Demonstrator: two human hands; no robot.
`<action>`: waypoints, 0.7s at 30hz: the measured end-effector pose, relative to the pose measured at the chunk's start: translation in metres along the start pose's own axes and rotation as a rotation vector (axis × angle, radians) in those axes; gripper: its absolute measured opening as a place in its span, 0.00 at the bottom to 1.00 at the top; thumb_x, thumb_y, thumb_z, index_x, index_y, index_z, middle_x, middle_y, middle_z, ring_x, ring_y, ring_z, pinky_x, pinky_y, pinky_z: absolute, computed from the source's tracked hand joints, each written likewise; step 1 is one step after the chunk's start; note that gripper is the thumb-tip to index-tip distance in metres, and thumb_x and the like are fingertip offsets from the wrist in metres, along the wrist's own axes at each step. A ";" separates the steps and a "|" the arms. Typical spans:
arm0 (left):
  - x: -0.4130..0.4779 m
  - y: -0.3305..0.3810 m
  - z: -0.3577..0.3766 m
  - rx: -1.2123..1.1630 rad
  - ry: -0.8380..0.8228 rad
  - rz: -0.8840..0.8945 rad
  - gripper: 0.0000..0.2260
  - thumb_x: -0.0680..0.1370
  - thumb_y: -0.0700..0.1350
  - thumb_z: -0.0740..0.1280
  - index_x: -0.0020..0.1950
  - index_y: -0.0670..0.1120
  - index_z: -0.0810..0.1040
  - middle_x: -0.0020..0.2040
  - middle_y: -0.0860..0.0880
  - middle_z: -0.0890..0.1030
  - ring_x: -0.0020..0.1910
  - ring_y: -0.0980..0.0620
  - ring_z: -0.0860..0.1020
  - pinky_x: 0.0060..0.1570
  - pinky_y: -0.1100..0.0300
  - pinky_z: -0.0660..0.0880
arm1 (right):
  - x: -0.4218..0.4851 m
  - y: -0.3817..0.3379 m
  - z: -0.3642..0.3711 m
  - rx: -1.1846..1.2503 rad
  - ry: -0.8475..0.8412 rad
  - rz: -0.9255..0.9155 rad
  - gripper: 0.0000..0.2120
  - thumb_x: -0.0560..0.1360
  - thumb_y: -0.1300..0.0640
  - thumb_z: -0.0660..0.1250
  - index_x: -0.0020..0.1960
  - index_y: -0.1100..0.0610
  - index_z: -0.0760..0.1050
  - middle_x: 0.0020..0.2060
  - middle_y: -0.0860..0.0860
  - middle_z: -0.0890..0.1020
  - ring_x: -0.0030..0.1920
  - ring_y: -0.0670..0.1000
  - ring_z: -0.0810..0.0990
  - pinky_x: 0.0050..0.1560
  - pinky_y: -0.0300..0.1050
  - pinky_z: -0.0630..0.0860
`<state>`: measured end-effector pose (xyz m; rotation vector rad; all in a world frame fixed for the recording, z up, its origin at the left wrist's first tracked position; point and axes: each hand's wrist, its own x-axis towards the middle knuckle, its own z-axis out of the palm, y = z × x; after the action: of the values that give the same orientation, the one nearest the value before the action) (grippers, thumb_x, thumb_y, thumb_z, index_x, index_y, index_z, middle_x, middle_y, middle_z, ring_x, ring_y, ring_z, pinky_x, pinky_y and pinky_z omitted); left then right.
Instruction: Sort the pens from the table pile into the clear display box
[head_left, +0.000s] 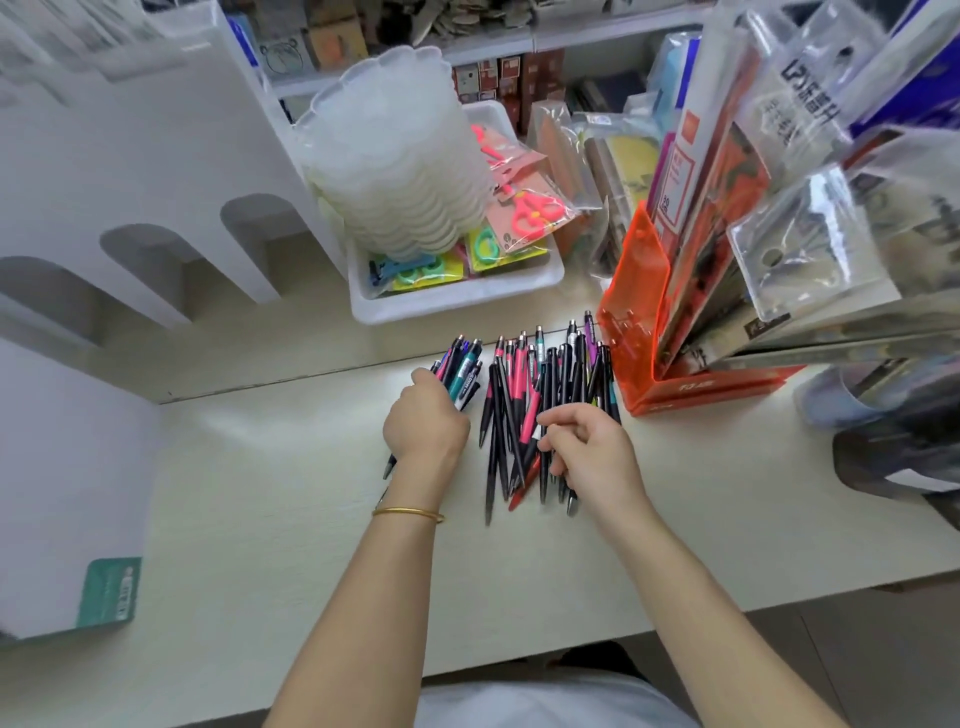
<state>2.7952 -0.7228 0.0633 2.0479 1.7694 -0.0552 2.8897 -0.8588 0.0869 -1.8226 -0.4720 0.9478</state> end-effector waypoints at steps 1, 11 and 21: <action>0.000 -0.005 -0.003 -0.048 -0.014 -0.017 0.13 0.73 0.40 0.67 0.53 0.43 0.66 0.46 0.45 0.76 0.44 0.42 0.76 0.39 0.55 0.70 | 0.000 -0.001 0.002 0.005 -0.008 -0.003 0.11 0.76 0.69 0.59 0.48 0.57 0.77 0.36 0.53 0.80 0.25 0.41 0.72 0.25 0.30 0.66; -0.031 -0.057 -0.048 -1.149 -0.016 0.047 0.14 0.71 0.34 0.73 0.54 0.45 0.77 0.45 0.49 0.84 0.45 0.50 0.83 0.49 0.52 0.81 | -0.009 -0.020 0.058 -0.121 -0.348 -0.038 0.19 0.73 0.65 0.68 0.64 0.56 0.72 0.48 0.49 0.78 0.36 0.46 0.77 0.34 0.43 0.75; -0.042 -0.093 -0.031 -1.146 0.199 0.147 0.19 0.69 0.35 0.75 0.50 0.55 0.74 0.45 0.55 0.82 0.46 0.59 0.82 0.46 0.64 0.76 | -0.009 -0.010 0.130 -0.268 -0.553 -0.249 0.26 0.65 0.64 0.69 0.62 0.56 0.70 0.52 0.48 0.80 0.44 0.46 0.78 0.48 0.51 0.78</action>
<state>2.6907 -0.7430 0.0772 1.3069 1.2260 0.9899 2.7835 -0.7833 0.0728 -1.6624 -1.1881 1.2556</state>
